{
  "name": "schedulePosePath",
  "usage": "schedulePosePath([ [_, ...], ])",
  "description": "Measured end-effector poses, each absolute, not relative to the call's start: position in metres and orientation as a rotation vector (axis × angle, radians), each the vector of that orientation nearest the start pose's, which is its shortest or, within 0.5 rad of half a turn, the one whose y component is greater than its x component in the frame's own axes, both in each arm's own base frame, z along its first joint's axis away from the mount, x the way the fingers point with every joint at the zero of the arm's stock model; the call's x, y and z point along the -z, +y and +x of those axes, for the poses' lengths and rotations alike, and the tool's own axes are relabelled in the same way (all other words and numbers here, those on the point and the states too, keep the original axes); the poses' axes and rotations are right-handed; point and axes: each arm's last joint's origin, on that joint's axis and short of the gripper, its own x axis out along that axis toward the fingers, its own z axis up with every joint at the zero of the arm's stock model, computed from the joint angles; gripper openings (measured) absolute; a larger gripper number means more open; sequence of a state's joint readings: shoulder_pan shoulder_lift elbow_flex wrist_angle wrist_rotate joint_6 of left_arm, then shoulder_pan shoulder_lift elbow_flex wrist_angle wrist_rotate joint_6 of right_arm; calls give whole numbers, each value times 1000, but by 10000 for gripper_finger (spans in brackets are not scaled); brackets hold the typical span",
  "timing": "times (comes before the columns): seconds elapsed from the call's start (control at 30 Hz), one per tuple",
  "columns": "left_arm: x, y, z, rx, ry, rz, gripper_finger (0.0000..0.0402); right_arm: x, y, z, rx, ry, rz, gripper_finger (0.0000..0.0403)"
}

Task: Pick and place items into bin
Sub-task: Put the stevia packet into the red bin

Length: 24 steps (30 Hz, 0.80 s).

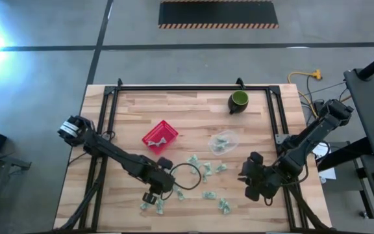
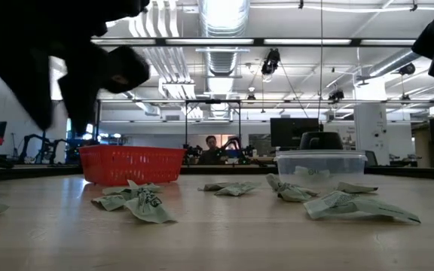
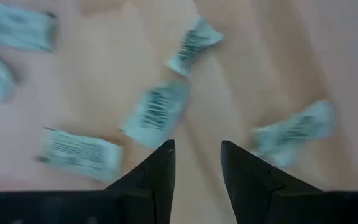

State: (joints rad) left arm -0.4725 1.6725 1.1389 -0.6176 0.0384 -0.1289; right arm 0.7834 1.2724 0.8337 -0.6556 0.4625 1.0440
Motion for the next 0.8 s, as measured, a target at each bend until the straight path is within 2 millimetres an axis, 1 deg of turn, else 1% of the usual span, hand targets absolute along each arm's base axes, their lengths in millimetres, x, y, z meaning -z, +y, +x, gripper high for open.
schedulePosePath([
  [0.13, -206, -157, 286, 414, 1240, -90, 112, -223, 157, 173, 187, 897, 346, 70],
  [0.23, -210, -165, 277, 376, 1280, -179, 112, -223, 158, 173, 183, 898, 345, 68],
  [0.37, -211, -181, 266, 350, 1307, -234, 112, -223, 158, 173, 180, 897, 336, 72],
  [0.5, -206, -191, 254, 298, 1329, -206, 112, -223, 157, 173, 173, 892, 302, 72],
  [0.6, -198, -187, 248, 184, 1373, -234, 112, -223, 157, 173, 163, 890, 273, 68],
  [0.7, -192, -181, 239, -3, 1449, -361, 112, -223, 157, 173, 168, 879, 258, 64],
  [0.8, -191, -183, 237, -89, 1440, -482, 112, -223, 157, 173, 169, 878, 256, 64],
])
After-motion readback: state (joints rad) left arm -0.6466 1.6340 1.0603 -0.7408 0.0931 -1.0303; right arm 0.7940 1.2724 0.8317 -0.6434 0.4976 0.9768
